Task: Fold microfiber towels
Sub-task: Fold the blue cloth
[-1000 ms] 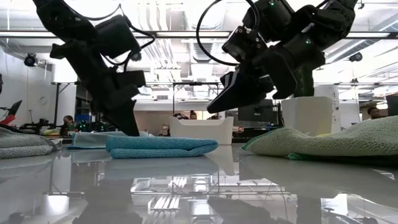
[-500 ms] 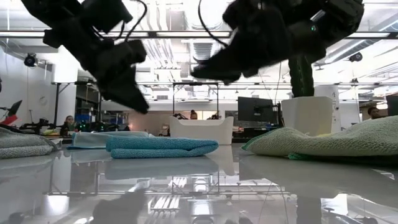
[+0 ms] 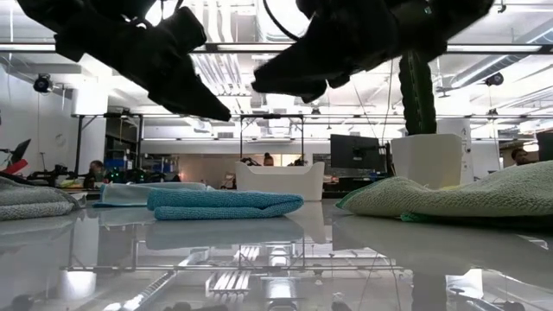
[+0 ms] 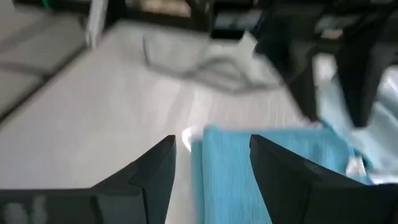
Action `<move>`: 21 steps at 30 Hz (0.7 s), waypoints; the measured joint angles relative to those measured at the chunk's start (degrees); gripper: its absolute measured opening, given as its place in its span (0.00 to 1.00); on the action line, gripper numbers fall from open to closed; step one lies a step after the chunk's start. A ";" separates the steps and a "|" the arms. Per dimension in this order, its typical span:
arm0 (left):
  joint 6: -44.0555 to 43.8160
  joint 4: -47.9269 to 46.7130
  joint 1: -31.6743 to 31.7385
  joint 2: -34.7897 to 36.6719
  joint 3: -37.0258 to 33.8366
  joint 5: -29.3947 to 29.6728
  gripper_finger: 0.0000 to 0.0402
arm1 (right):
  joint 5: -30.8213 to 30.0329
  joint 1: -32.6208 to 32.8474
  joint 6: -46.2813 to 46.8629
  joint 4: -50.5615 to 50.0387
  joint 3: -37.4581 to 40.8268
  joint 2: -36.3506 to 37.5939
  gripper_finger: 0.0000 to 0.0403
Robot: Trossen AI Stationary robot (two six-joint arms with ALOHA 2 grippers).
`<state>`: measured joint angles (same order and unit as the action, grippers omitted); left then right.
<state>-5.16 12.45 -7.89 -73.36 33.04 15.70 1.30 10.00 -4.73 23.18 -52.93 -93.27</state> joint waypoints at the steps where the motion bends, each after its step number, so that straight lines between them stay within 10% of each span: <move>1: 0.03 -0.02 0.01 0.00 0.00 0.90 0.32 | -0.32 0.04 -0.42 -2.97 -0.81 0.00 0.49; 21: 0.15 0.18 0.01 -0.52 -0.72 2.82 0.32 | -1.95 0.00 -0.30 -5.36 -7.23 -14.17 0.48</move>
<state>-5.02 12.64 -7.88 -73.89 32.32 18.52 -0.64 10.00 -5.03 17.81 -60.16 -107.44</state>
